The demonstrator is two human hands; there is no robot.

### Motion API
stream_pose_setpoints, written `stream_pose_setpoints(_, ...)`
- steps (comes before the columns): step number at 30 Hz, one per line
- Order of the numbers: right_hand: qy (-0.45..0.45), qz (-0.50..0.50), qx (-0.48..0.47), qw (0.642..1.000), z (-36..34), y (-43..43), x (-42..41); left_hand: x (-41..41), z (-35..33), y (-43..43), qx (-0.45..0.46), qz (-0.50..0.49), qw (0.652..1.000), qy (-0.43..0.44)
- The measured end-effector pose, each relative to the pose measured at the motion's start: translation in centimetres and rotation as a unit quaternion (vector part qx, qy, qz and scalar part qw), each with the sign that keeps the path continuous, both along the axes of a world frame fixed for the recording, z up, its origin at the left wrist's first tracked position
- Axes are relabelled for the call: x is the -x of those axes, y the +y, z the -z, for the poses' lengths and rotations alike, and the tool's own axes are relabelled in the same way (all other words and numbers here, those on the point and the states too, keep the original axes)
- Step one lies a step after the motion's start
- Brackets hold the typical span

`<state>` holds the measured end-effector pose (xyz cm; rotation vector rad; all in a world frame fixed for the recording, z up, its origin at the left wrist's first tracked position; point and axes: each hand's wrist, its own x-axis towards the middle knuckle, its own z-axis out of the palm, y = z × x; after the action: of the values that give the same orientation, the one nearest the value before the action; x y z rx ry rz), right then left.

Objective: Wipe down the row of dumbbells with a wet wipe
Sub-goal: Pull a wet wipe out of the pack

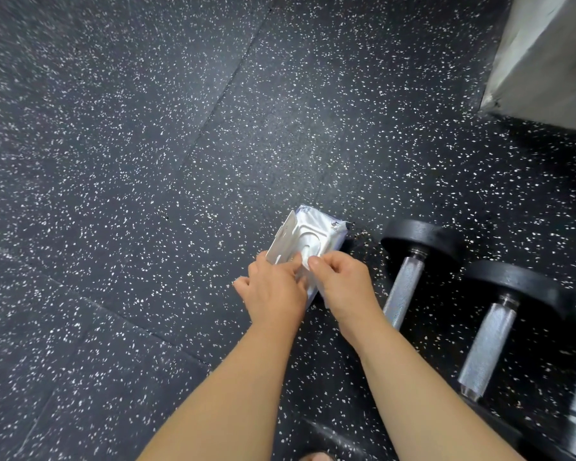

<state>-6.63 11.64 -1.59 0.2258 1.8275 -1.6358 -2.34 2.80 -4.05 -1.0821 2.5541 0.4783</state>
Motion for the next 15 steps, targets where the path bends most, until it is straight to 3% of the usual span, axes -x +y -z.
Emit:
stream_pose_setpoints(10,-0.114,0.103,0.223,0.963,-2.6,1.6,0.4,0.4,-0.9,-0.1,0.0,0.011,0.999,-0.037)
stream_pose_setpoints(15,-0.093,0.126,0.276,0.948,-4.6,2.9,2.7,0.9,-1.9,0.3,-0.036,-0.012,0.997,-0.06)
